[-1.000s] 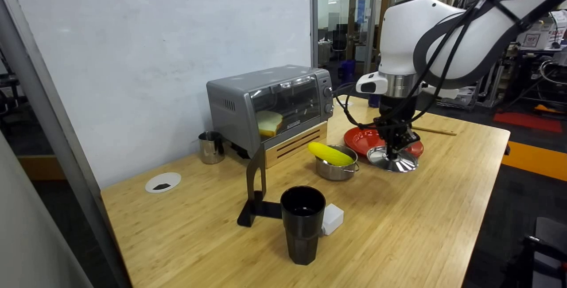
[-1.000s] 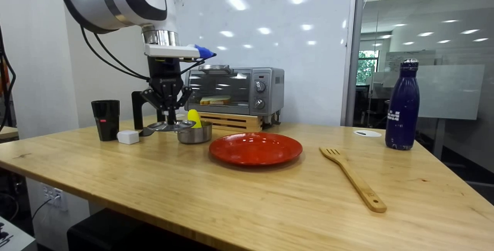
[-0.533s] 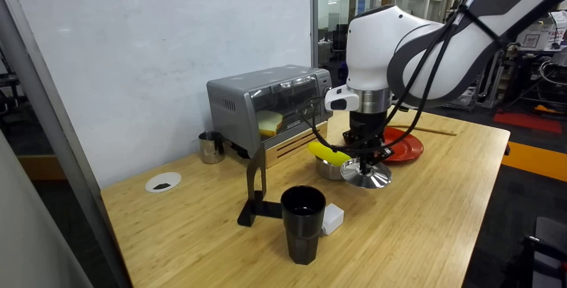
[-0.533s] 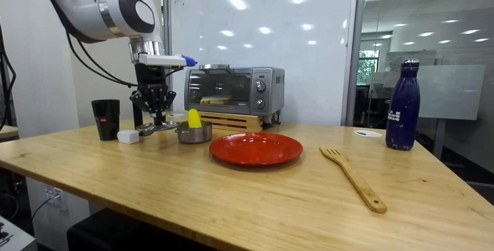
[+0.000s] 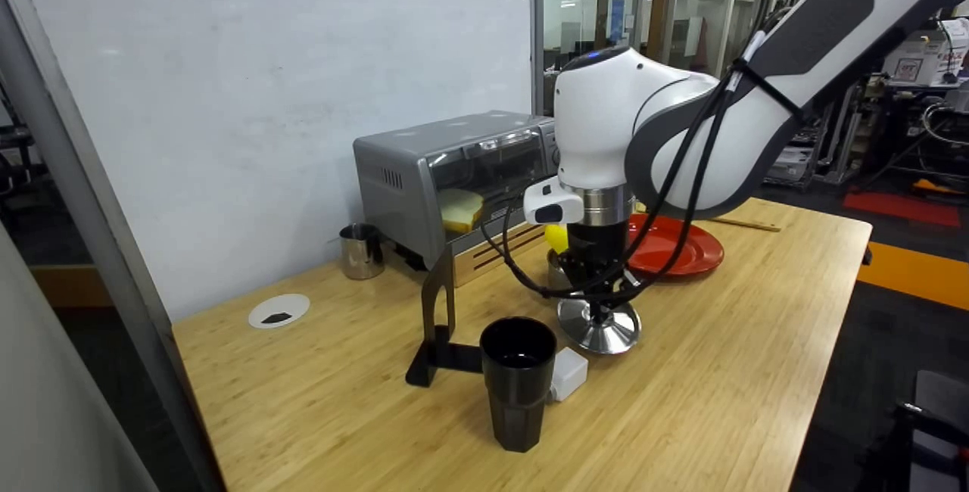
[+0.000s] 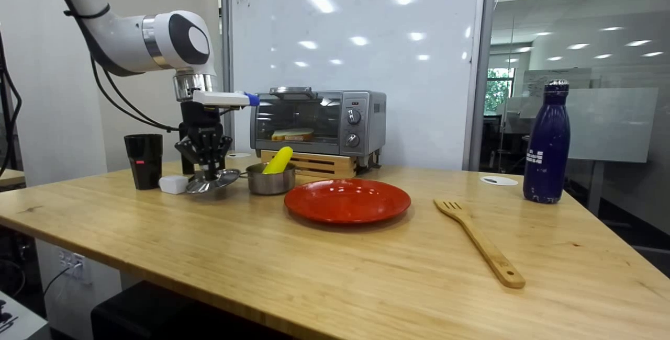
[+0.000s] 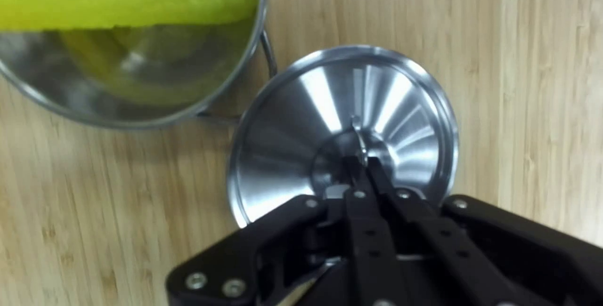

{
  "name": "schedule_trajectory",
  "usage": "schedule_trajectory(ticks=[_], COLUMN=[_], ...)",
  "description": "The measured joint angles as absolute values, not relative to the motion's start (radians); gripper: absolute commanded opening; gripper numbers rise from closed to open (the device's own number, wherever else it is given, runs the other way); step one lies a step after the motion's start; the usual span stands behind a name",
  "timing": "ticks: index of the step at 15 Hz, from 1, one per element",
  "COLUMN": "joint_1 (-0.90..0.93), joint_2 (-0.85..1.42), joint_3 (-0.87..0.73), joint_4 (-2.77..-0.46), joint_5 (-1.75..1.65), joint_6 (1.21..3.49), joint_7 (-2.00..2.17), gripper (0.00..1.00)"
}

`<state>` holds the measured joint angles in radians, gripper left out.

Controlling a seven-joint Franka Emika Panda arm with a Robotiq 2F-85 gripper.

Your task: Move the silver lid from the right to the left side of the table

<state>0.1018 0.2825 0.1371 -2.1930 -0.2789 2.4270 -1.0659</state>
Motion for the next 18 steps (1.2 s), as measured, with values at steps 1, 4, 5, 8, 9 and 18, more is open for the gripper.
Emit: schedule_trajectory(ticks=[1,4,5,8,9,18], joint_1=[0.109,0.133,0.137,0.14,0.139,0.109], joint_2=[0.286,0.287,0.288,0.297,0.3,0.303], joint_3=[0.146,0.167,0.172,0.176,0.176,0.177], joint_4=[-2.186,-2.174,-2.174,-2.174,-2.176,-2.189], joint_5=[-0.289,-0.306,-0.306,-0.306,-0.306,-0.226], joint_6=[2.427,2.427,2.427,2.427,2.427,2.423], joint_7=[-1.066,-1.067,-1.068,-1.08,-1.084,-1.213], gripper=[0.01,0.01,0.01,0.01,0.01,0.5])
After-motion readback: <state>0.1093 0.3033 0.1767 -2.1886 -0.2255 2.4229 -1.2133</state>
